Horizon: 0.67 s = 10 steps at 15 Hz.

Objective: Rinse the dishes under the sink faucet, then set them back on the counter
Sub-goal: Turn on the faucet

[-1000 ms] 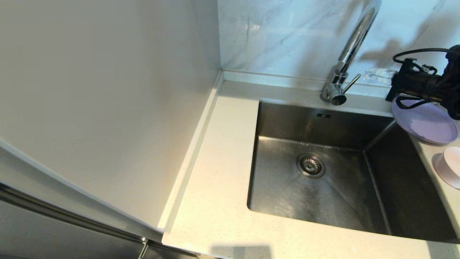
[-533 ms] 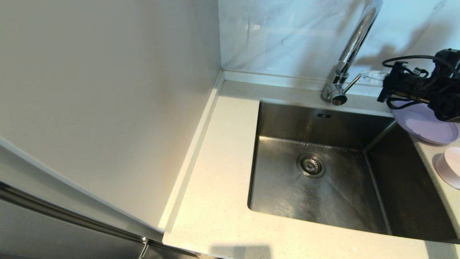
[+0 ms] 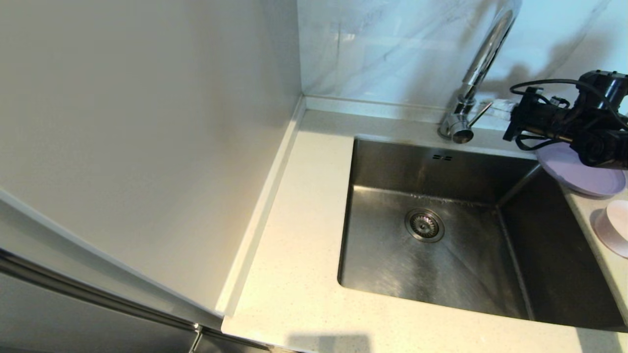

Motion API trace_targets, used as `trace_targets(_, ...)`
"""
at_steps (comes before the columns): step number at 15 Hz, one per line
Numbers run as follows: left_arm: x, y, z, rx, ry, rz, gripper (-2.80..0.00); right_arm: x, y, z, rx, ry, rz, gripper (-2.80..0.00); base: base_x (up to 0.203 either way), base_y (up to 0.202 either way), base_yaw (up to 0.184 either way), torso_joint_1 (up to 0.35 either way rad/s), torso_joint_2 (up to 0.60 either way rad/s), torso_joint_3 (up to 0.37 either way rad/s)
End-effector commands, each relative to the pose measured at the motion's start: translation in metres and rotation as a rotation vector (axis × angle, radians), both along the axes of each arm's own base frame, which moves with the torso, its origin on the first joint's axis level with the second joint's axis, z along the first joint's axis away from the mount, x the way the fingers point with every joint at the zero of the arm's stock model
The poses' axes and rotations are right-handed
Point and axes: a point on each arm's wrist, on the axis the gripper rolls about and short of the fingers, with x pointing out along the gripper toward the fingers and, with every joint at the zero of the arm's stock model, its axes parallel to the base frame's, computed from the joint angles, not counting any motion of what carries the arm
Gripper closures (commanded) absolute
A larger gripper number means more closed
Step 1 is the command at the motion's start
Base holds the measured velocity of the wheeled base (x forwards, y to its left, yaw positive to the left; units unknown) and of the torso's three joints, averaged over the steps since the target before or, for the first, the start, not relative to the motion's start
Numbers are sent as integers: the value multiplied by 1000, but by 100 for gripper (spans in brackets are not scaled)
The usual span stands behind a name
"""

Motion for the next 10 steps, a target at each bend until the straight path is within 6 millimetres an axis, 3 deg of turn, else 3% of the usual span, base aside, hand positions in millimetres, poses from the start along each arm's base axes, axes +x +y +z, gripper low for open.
trace_targets(1,0,0,0,0,0,0,0,0,1,0,25,15,16,0,0,0,0,0,0,0)
trace_targets(4,0,0,0,0,0,0,0,-3,0,1,37,37,125,0,0,0,0,0,0,0)
trace_targets(7,0,0,0,0,0,0,0,-10,-13,1,26,61,278,0,0,0,0,0,0,0)
trace_targets(10,0,0,0,0,0,0,0,-11,-18,-1,27,67,280,0,0,0,0,0,0,0)
